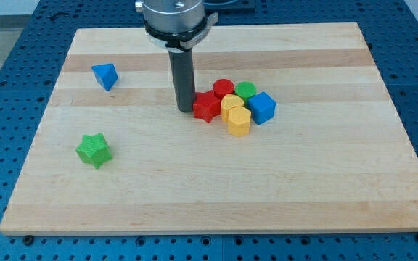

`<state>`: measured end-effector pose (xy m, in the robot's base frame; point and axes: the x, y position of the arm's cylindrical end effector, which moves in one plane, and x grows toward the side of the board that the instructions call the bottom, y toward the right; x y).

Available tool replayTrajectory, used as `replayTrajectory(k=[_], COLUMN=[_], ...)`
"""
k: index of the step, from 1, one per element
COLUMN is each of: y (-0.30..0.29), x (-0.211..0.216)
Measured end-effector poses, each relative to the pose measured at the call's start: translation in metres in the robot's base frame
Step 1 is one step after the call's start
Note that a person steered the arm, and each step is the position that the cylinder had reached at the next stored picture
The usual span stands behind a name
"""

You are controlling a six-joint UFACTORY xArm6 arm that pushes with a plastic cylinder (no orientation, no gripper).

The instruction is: Push the green star towards the group of blocks

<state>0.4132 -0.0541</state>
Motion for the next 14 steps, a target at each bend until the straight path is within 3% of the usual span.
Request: replayTrajectory(k=[1, 4, 5, 6, 7, 8, 10, 11, 13, 14], y=[-0.019, -0.153, -0.164, -0.154, -0.131, -0.145, -0.169, -0.147, -0.137, -0.129], x=[0.001, 0.02, 0.064, 0.101, 0.105, 0.105, 0.157, 0.164, 0.114, 0.111])
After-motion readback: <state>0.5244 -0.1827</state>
